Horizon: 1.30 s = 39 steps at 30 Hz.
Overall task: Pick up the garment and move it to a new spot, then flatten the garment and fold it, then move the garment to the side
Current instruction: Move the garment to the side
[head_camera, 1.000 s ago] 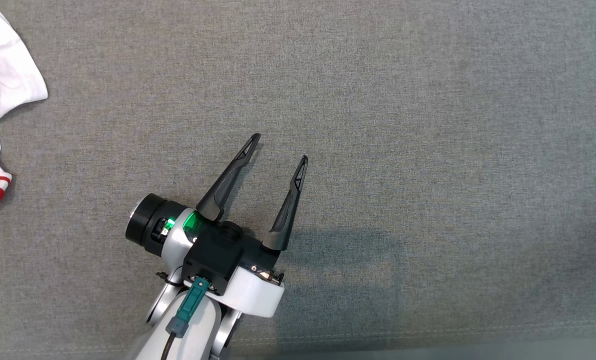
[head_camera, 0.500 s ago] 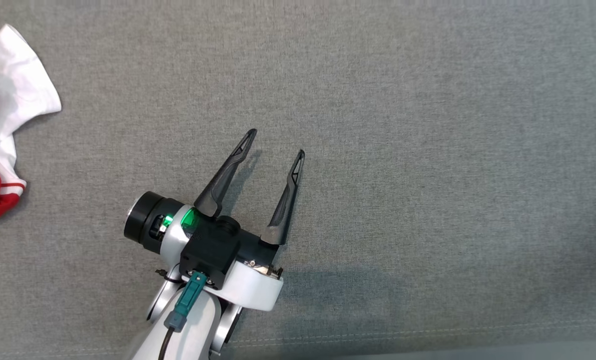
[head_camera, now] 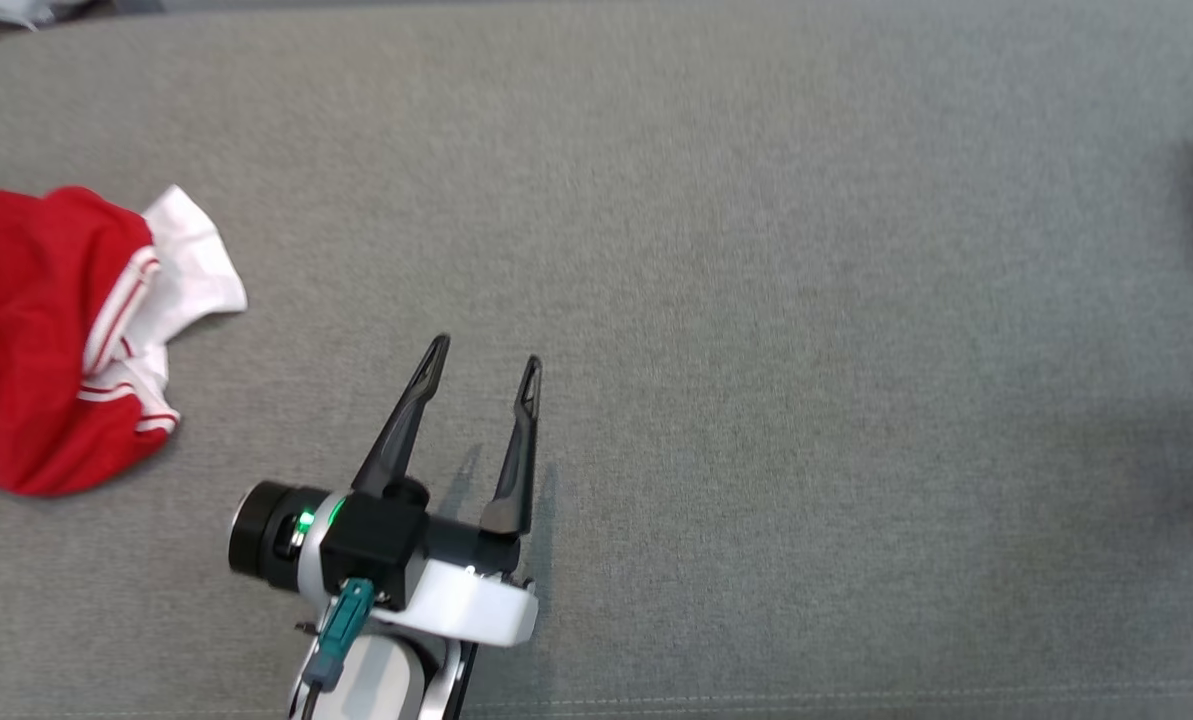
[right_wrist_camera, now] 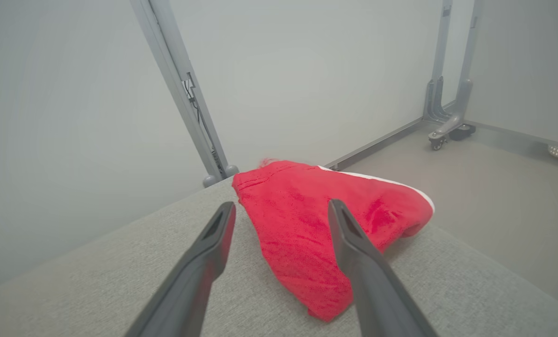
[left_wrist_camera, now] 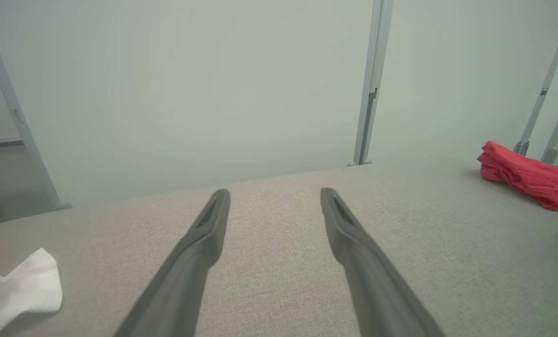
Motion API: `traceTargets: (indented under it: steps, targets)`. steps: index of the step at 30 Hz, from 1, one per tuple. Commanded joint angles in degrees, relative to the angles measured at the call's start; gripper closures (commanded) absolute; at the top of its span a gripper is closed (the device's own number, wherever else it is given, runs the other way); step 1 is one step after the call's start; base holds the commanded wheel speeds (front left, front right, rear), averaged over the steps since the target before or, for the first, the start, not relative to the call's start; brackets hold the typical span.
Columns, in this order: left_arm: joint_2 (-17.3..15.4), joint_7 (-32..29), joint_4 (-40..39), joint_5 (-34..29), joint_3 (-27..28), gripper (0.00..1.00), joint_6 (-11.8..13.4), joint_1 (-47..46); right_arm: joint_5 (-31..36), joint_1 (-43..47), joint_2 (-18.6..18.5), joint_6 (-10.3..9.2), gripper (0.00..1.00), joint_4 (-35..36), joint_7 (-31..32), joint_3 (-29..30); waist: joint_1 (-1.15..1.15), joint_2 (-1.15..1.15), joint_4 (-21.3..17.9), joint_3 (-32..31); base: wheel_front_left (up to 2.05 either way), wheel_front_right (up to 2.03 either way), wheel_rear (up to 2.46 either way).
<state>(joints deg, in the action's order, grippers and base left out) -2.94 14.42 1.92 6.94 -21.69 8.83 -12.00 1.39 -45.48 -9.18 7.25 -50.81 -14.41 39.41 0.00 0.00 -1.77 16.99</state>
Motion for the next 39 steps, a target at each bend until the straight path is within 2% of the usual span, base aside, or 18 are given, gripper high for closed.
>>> traceTargets:
  steps: [1, 2, 11, 18, 20, 30, 39]
  targets:
    - [-0.21, 0.58, -0.6, 0.82, 2.39, 0.0, 0.87, 1.22, -1.37, 2.62, 1.06, 0.24, 0.0, 3.01, -0.59, -4.56, 0.0, 0.0, 2.19, -6.03, 0.0, 0.0, 0.0]
    - [-0.21, 0.58, -0.6, 0.82, 2.39, 0.0, 0.87, 1.22, -1.37, 2.62, 1.06, 0.24, 0.0, 3.01, -0.59, -4.56, 0.0, 0.0, 2.19, -6.03, 0.0, 0.0, 0.0]
    - [-0.07, 0.58, 1.34, 3.94, 5.75, 0.0, 1.69, 8.08, -10.13, 17.62, 4.23, 0.24, 0.0, 11.94, -0.59, -23.56, 0.0, 0.0, 5.84, -16.19, 0.0, 0.0, 0.0]
    - [-0.02, 0.58, 1.6, 5.15, 7.65, 0.0, 0.55, 10.4, -14.37, 26.04, 3.36, 0.24, 0.0, 22.71, -0.59, -35.41, 0.0, 0.0, 6.73, -19.3, 0.0, 0.0, 0.0]
    - [-0.02, 0.58, 1.63, 4.99, 8.35, 0.0, -0.56, 11.31, -15.08, 29.21, 2.81, 0.24, 0.0, 28.58, -0.59, -39.36, 0.0, 0.0, 6.36, -20.19, 0.0, 0.0, 0.0]
    - [0.03, 0.58, -0.13, 4.02, 10.11, 0.0, -3.7, 15.08, -15.19, 43.68, 3.59, 0.24, 0.0, 43.1, -0.59, -41.96, 0.0, 0.0, 4.73, -23.82, 0.0, 0.0, 0.0]
    - [0.05, 0.58, -0.23, 5.19, 10.43, 0.0, -4.24, 17.86, -14.16, 49.92, 5.45, 0.24, 0.0, 45.26, -0.59, -42.55, 0.0, 0.0, 1.03, -25.37, 0.0, 0.0, 0.0]
